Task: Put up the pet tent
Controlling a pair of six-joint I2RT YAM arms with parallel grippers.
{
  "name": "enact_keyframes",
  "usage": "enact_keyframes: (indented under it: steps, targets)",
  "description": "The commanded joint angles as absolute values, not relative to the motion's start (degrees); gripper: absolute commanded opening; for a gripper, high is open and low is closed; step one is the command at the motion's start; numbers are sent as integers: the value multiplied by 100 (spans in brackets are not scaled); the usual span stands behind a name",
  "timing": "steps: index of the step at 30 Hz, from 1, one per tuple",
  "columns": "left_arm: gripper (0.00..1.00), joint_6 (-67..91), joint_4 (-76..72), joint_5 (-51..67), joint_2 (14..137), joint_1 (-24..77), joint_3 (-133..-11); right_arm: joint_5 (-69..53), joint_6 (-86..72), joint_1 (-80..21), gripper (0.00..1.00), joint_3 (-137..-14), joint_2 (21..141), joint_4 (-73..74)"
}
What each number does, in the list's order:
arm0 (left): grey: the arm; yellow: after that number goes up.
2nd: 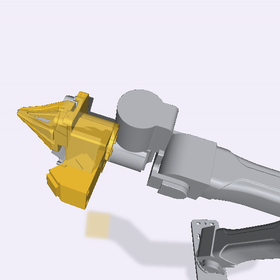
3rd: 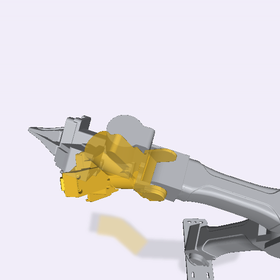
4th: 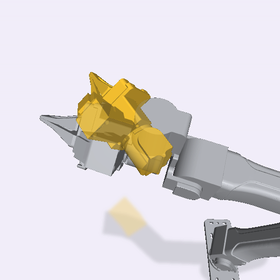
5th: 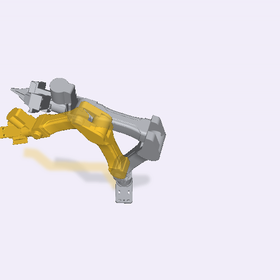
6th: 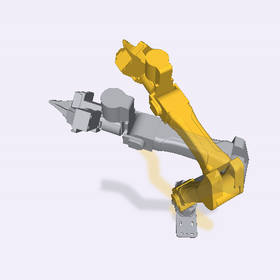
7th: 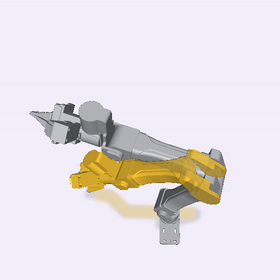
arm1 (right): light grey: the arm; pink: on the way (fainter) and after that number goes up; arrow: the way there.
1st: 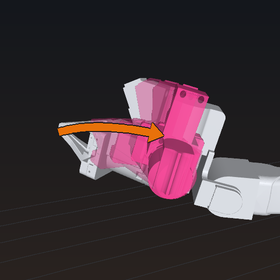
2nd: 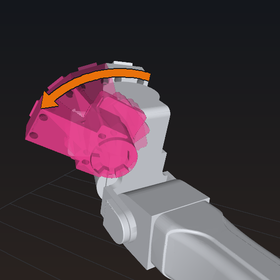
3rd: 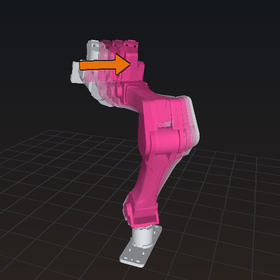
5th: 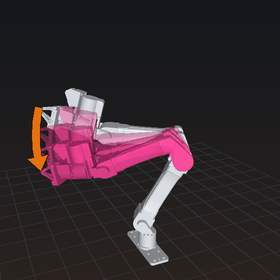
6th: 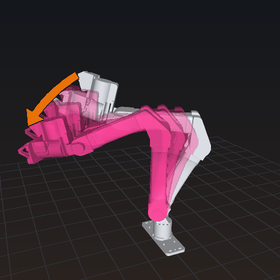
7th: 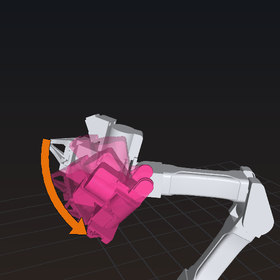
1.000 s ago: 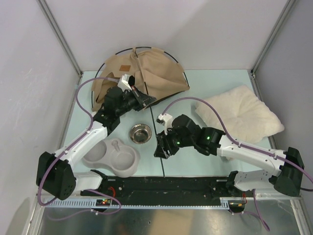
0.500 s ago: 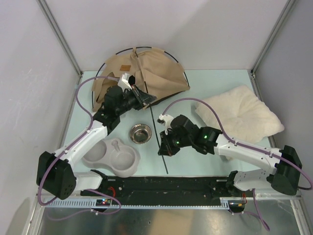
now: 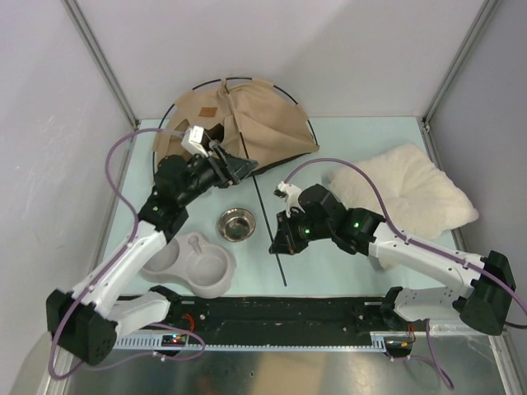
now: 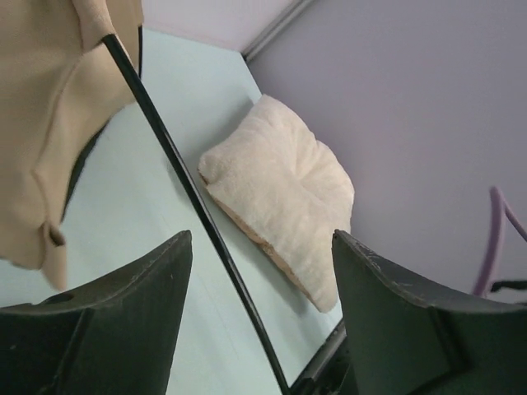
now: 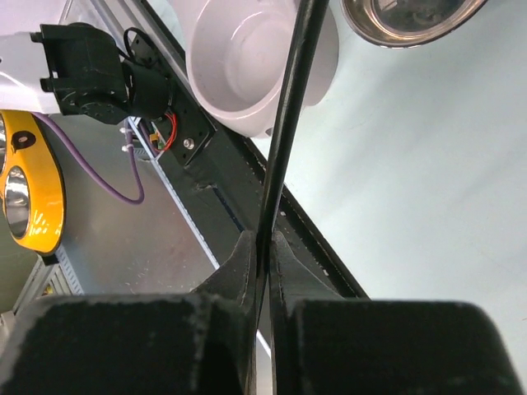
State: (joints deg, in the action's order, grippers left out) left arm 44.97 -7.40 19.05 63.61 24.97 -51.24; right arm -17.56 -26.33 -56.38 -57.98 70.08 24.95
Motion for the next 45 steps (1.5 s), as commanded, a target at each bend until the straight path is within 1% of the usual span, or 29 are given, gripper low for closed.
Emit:
enact_keyframes:
  steps: [1, 3, 5, 8, 10, 15, 21, 28, 32, 36, 43, 45]
  targets:
    - [70, 3681, -588, 1205, 5468, 2367, -4869, -1955, -2657, -5489, 0, -5844, 6864, 2128]
    - [64, 3335, -323, 793, 5162, 2358, -4753, -2011, -2684, -5442, 0, -5845, 6875, 2037]
    - [61, 3044, -4, 436, 4947, 2354, -4623, -2065, -2701, -5408, 0, -5849, 6882, 1973]
    - [60, 2795, 193, 256, 4860, 2357, -4370, -2131, -2714, -5377, 0, -5857, 6891, 1908]
    - [61, 2742, 182, 257, 4948, 2374, -4246, -2163, -2722, -5365, 0, -5876, 6908, 1890]
    - [65, 2535, 57, 270, 5623, 2497, -4224, -2252, -2728, -5328, 0, -5912, 6936, 1830]
    - [68, 2285, -465, 72, 6412, 2578, -4455, -2266, -2708, -5313, 0, -5917, 6930, 1816]
    - [63, 2097, -687, 28, 7033, 2575, -4837, -2316, -2666, -5312, 0, -5924, 6918, 1855]
    - [56, 2038, -715, -226, 7158, 2580, -4893, -2314, -2663, -5329, 0, -5921, 6928, 1853]
    - [41, 2045, -720, -139, 7266, 2575, -4933, -2309, -2657, -5330, 0, -5924, 6913, 1841]
    - [28, 2141, -721, -45, 7372, 2577, -4924, -2358, -2641, -5321, 0, -5916, 6918, 1817]
    - [21, 2133, -727, -64, 7367, 2578, -4920, -2367, -2636, -5325, 0, -5918, 6911, 1808]
